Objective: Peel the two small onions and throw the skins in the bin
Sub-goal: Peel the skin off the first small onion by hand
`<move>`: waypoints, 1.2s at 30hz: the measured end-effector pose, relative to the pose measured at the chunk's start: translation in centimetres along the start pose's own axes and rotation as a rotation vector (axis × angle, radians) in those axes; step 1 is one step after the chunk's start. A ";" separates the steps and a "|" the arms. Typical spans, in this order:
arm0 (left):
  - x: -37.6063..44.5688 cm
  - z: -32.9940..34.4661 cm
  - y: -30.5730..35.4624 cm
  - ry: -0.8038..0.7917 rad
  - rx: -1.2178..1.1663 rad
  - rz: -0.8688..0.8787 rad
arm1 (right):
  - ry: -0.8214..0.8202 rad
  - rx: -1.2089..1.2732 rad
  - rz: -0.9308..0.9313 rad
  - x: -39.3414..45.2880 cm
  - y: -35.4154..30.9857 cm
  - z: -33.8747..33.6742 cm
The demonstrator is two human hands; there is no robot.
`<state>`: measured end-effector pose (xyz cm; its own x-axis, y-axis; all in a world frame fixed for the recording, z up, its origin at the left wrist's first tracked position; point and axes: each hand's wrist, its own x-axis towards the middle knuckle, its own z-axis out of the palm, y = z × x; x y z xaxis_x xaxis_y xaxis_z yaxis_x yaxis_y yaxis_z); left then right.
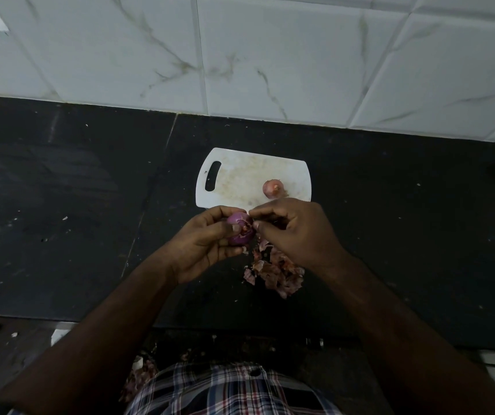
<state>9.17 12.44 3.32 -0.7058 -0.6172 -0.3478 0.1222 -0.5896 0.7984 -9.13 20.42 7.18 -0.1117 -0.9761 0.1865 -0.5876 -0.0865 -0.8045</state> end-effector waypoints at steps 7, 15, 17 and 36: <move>-0.1 0.3 -0.1 0.043 0.015 0.041 | 0.047 -0.026 -0.026 -0.4 -0.2 0.7; 0.0 0.3 -0.2 0.030 0.073 0.062 | 0.017 -0.145 -0.031 -0.8 -1.2 1.6; 0.0 0.4 -0.1 0.028 0.073 0.053 | 0.017 -0.136 -0.033 -0.7 -1.1 1.5; -0.5 0.1 0.4 -0.017 -0.017 -0.035 | -0.057 -0.053 0.052 -0.1 0.6 -0.9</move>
<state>9.55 12.55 3.85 -0.7214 -0.5873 -0.3669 0.1092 -0.6197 0.7772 -10.18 20.60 7.16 -0.0983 -0.9888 0.1121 -0.6242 -0.0265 -0.7808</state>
